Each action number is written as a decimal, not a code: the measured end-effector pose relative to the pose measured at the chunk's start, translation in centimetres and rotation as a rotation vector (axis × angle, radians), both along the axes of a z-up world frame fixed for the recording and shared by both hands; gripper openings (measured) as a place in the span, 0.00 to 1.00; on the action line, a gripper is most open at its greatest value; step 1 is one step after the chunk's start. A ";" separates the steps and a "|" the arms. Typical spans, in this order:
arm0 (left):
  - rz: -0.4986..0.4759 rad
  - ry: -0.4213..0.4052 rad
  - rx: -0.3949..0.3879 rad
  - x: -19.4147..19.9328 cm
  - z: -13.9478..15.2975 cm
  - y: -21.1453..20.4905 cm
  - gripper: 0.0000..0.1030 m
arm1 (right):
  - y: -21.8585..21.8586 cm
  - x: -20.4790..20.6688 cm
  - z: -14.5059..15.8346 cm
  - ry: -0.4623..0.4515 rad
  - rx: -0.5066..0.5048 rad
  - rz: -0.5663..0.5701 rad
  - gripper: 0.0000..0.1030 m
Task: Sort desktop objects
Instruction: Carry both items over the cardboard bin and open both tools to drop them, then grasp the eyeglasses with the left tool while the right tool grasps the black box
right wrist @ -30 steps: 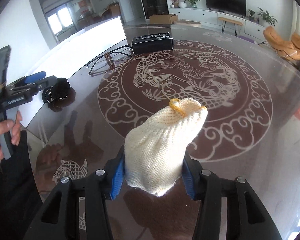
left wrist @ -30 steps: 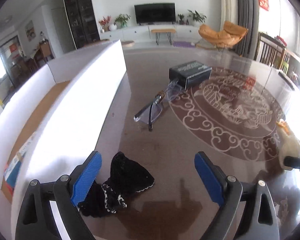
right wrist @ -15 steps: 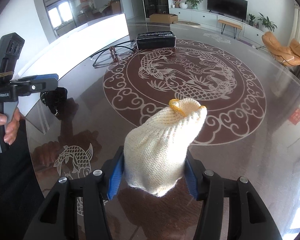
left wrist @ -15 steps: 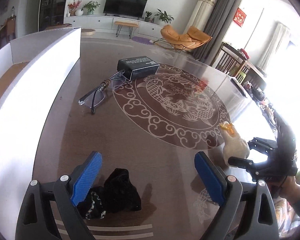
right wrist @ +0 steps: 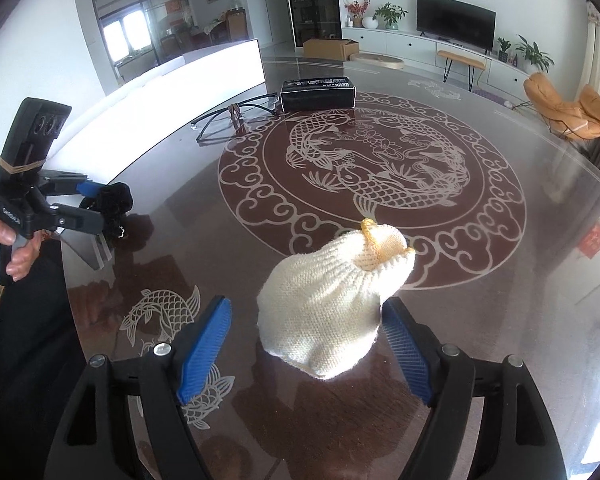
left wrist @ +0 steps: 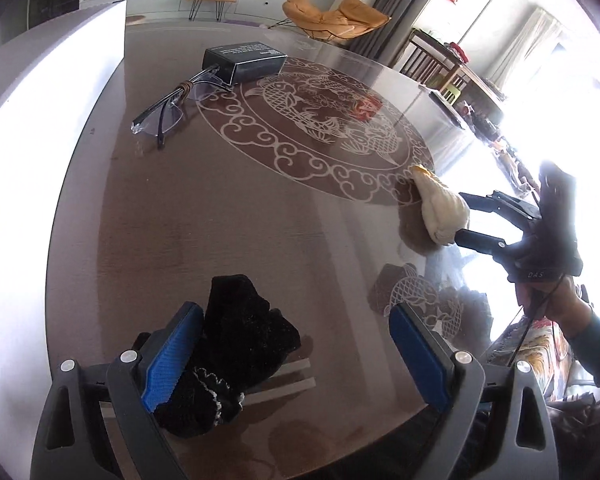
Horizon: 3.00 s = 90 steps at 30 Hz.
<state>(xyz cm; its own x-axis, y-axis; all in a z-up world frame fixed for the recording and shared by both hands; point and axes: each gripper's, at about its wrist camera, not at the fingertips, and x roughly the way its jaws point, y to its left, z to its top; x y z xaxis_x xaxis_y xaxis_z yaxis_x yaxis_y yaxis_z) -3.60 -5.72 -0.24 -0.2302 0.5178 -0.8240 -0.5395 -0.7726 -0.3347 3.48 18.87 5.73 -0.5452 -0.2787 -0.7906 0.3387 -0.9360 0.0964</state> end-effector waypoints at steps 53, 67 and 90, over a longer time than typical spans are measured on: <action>0.762 0.307 -0.082 1.2 9.2 -23.5 0.68 | -30.1 -7.4 10.9 0.285 -0.207 0.388 1.00; 0.214 0.203 -0.160 -6.0 5.1 0.0 0.84 | 0.4 -3.5 -1.2 -0.036 -0.104 -0.208 1.00; 0.278 0.157 -0.171 -14.0 -2.4 2.4 0.11 | 0.7 -9.7 5.0 0.115 0.085 0.061 1.00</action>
<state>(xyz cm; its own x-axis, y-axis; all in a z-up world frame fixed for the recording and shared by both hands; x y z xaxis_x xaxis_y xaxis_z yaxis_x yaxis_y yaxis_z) -17.61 -3.37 -2.68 -0.4738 0.2753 -0.8365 -0.3356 -0.9346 -0.1175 -6.26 19.59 10.71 -0.6176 -0.2485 -0.7462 0.3993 -0.9165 -0.0253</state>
